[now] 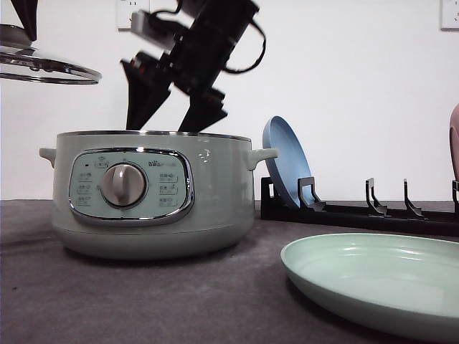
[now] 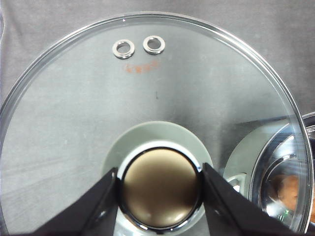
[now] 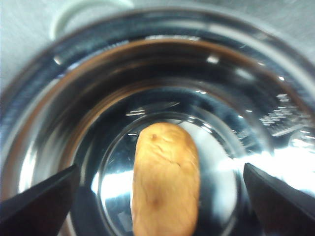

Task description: Transfer potato from steamer to green plate

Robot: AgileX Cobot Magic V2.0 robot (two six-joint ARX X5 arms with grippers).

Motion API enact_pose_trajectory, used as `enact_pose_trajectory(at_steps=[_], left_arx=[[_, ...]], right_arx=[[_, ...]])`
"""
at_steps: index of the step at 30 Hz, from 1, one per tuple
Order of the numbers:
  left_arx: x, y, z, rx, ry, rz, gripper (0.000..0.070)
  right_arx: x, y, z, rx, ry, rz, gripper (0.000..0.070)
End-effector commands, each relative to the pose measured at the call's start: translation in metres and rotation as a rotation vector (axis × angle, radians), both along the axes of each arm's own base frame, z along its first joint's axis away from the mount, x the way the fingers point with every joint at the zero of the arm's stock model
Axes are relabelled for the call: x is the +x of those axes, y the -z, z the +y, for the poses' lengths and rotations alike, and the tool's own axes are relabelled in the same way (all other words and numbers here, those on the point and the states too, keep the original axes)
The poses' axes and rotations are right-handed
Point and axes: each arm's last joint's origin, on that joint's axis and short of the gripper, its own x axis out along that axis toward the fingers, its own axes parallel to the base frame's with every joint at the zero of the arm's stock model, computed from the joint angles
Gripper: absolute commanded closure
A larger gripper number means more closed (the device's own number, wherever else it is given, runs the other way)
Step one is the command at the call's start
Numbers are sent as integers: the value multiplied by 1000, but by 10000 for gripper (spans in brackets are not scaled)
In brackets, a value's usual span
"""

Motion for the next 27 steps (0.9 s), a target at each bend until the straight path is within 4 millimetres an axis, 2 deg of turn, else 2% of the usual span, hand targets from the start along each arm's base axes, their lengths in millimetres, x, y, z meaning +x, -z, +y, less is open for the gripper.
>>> enact_pose_trajectory(at_steps=[1,6,21,23,26,27], left_arx=[[-11,-22,1,-2,-3,-104,700],[-11,-22,1,-2,-3,-104,700],[-11,-22,1,-2,-3,-105,700],[-11,-22,1,-2,-3,-105,700],[-10,-22,1,-2,-3,-106,700],[-10,-22,1,-2,-3,-106,700]], right_arx=[[4,11,10,-13,-28,-11,0],[10,29,14,-36,-25,-2,0],[18,60,20,-71,-21,35,2],[19,61,21,-70,-19,39,50],[18,61,21,-71,-20,42,245],[18,61,20,-69,-20,44,289]])
